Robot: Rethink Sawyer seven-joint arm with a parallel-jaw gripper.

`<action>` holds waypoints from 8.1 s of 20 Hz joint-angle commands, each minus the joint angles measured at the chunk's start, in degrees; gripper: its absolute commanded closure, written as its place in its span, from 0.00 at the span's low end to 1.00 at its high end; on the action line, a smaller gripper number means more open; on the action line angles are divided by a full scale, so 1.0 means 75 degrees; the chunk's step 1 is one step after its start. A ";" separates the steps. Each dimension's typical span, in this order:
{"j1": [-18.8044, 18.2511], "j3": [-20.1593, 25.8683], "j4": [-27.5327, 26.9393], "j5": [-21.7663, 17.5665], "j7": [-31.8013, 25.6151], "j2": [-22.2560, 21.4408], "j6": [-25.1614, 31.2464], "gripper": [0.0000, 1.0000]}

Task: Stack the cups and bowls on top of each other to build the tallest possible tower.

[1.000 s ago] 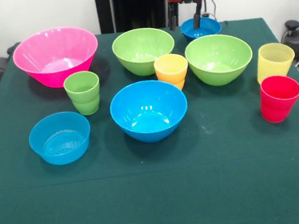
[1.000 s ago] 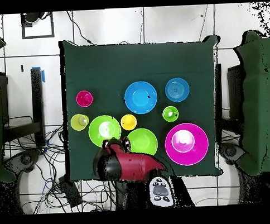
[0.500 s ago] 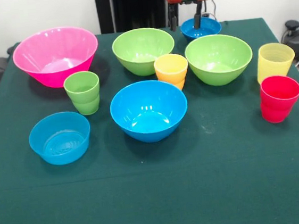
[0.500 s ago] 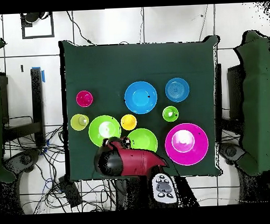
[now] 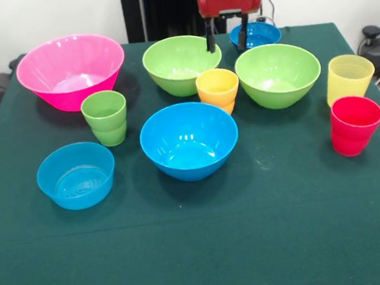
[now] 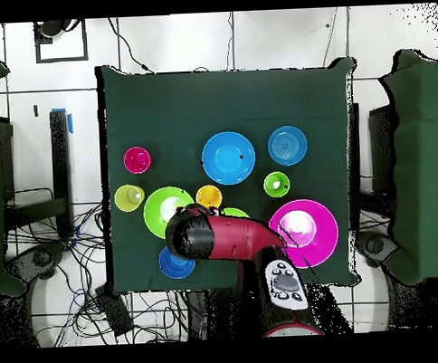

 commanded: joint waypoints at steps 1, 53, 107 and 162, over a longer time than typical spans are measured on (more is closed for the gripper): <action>-0.0154 0.0844 -0.1206 -0.0261 -0.0109 0.0449 0.1220 0.00; -0.2064 0.2323 -0.3454 -0.1975 -0.1294 0.1073 0.3680 0.00; -0.3111 0.4097 -0.6641 -0.2875 -0.2671 0.1694 0.7225 0.00; -0.2641 0.3678 -0.5049 -0.3077 -0.0089 0.0849 0.5536 0.00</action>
